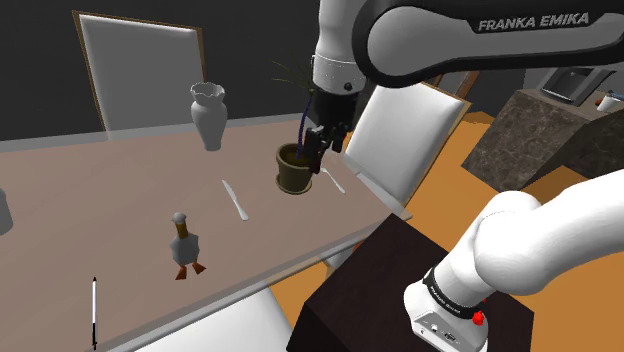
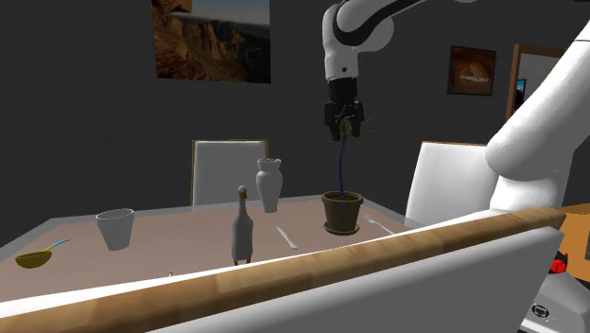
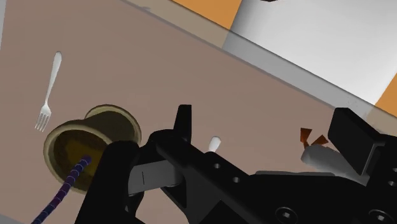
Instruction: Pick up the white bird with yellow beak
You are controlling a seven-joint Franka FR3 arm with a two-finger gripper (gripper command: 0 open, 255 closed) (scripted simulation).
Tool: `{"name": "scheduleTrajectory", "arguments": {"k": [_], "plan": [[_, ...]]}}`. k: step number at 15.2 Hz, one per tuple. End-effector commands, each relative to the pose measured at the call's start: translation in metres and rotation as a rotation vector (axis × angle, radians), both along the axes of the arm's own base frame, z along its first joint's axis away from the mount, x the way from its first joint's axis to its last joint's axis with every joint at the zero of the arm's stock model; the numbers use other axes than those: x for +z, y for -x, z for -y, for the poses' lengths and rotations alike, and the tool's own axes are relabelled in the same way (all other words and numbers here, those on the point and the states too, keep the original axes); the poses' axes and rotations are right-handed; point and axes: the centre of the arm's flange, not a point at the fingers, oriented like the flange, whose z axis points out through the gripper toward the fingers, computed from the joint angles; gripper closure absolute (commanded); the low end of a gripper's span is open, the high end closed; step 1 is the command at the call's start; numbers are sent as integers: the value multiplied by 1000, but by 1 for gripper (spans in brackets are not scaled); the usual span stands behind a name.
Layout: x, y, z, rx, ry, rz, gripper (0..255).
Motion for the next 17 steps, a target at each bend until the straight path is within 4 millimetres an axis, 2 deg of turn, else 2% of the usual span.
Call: {"name": "scheduleTrajectory", "arguments": {"k": [1,17], "plan": [[-10,-14,-22,-5,-9,3,0],[-86,-114,-180,-40,-70,19,0]]}}
